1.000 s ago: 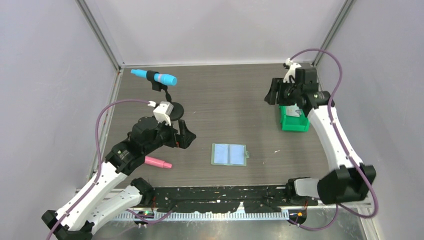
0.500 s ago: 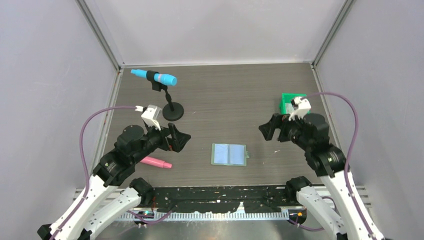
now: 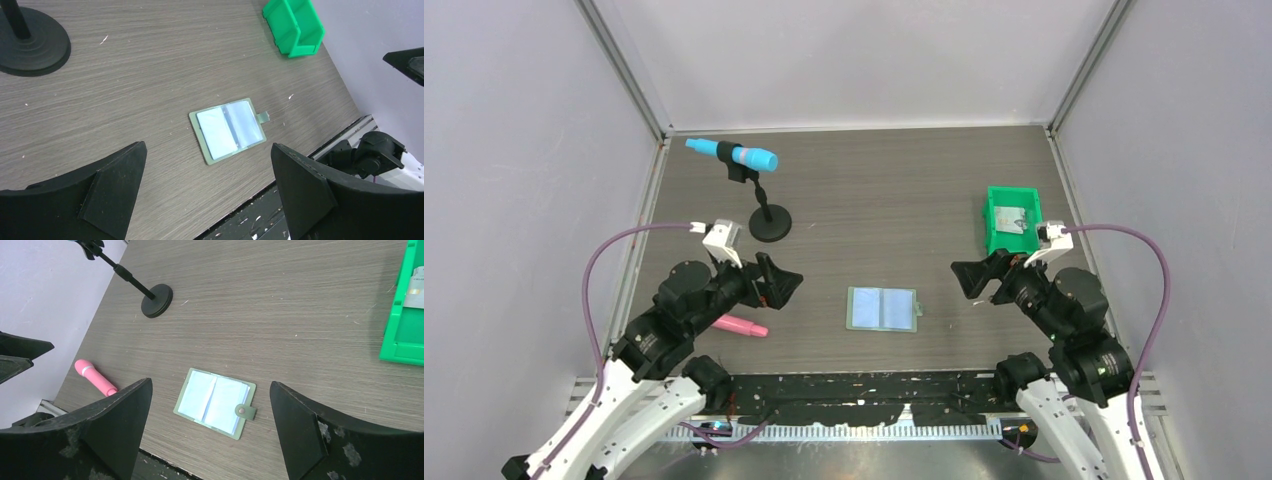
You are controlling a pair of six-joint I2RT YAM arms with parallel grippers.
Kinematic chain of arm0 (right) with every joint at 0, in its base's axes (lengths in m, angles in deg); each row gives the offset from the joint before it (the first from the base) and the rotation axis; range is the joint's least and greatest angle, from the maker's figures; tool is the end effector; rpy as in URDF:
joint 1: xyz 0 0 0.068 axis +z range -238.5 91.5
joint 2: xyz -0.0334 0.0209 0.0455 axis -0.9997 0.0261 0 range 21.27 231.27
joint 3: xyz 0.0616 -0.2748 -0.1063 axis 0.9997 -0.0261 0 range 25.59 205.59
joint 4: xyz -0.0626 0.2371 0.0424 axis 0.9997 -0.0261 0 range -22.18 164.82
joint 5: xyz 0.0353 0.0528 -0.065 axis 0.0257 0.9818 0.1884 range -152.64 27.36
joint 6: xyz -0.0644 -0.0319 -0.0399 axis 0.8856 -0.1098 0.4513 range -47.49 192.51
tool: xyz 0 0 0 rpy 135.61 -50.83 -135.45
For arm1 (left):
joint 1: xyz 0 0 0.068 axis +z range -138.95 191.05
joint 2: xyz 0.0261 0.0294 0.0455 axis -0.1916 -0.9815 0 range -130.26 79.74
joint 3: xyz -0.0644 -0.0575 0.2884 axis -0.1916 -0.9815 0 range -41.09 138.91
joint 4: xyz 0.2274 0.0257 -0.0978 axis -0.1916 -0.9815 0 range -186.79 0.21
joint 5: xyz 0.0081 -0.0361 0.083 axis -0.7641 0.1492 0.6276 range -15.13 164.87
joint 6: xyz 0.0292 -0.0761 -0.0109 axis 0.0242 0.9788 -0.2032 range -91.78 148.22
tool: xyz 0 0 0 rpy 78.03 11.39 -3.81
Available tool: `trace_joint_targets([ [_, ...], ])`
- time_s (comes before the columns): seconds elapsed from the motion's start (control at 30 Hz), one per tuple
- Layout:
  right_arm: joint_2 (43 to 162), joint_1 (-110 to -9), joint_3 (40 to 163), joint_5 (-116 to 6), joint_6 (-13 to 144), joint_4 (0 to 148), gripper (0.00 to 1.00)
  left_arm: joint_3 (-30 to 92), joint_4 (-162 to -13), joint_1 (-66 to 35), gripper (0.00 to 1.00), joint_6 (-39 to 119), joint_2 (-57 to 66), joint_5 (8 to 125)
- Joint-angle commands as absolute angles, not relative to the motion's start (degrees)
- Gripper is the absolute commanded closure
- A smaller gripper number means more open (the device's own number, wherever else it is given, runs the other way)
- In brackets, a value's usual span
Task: Take the credit cards out of the card holder
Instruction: Reset both arms
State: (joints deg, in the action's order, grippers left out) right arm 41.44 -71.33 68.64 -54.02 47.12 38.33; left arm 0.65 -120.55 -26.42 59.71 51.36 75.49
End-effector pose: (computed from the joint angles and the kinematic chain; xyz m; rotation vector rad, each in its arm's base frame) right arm 0.0690 0.0326 0.3258 0.0232 1.8556 0.6593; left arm 0.0897 -0.0678 0.3211 0.0943 1.9552 -0.8048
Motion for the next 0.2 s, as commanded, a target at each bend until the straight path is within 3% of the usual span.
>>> trace_joint_targets([
  [0.0,40.52,-71.10,68.48,-54.55,45.30,40.46,0.04,-0.27,-117.50,-26.21,0.00,61.05,52.14,76.45],
  [0.17,40.04,-71.10,68.65,-54.45,45.60,40.55,0.04,-0.89,-117.19,-26.19,0.00,61.19,52.57,76.51],
])
